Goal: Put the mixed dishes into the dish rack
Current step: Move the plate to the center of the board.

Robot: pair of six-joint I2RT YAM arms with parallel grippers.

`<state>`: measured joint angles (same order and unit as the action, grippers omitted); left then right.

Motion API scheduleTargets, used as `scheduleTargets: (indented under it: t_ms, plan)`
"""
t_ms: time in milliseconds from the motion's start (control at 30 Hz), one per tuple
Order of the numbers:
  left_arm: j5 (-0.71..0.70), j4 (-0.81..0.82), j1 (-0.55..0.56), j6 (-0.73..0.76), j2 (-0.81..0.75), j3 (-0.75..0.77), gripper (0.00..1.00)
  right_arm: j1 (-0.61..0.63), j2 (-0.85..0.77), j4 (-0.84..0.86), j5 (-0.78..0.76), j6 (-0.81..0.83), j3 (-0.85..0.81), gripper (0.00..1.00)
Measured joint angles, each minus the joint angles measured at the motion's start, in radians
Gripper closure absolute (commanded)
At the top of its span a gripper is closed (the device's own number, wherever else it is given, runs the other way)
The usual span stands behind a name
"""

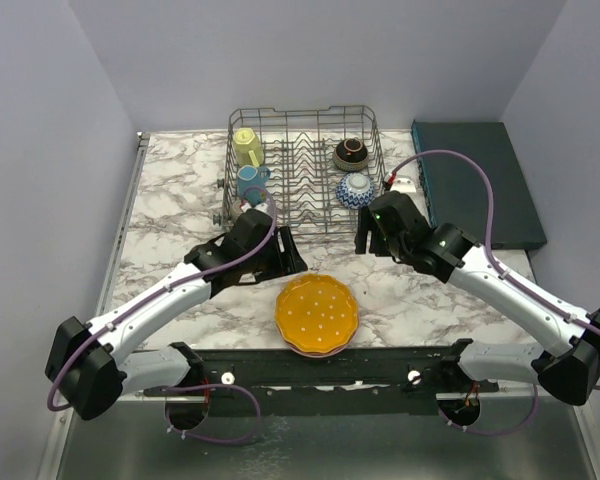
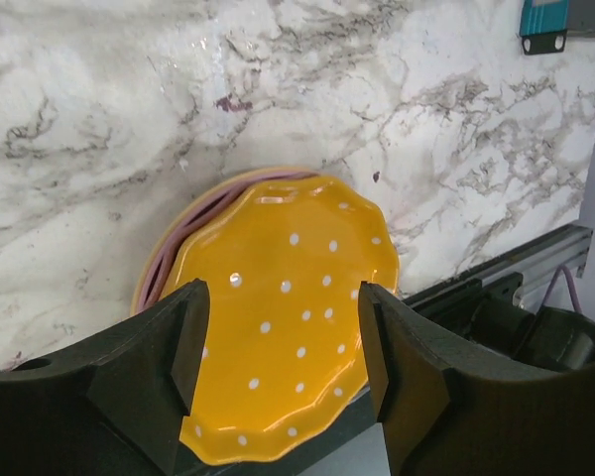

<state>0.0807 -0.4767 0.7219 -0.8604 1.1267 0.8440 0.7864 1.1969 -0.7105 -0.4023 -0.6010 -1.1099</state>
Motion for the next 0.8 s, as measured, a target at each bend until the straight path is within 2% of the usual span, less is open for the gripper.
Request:
scheduleTargets:
  t_ms: [367, 433, 567, 667, 800]
  plan:
    - [0.015, 0.028, -0.133, 0.024, 0.167, 0.084, 0.26, -0.001, 0.021, -0.011, -0.051, 0.058, -0.050, 0.25]
    - [0.021, 0.038, -0.158, -0.002, 0.184, 0.084, 0.19, -0.001, 0.022, -0.011, -0.051, 0.060, -0.050, 0.25]
    - [0.023, 0.061, -0.193, -0.071, 0.216, 0.090, 0.16, -0.001, 0.022, -0.011, -0.051, 0.060, -0.050, 0.25]
    - [0.023, 0.087, -0.203, -0.122, 0.243, 0.105, 0.07, -0.001, 0.020, -0.010, -0.050, 0.060, -0.044, 0.24]
    - [0.014, 0.121, -0.209, -0.204, 0.274, 0.115, 0.04, -0.001, 0.011, -0.010, -0.050, 0.060, -0.020, 0.24]
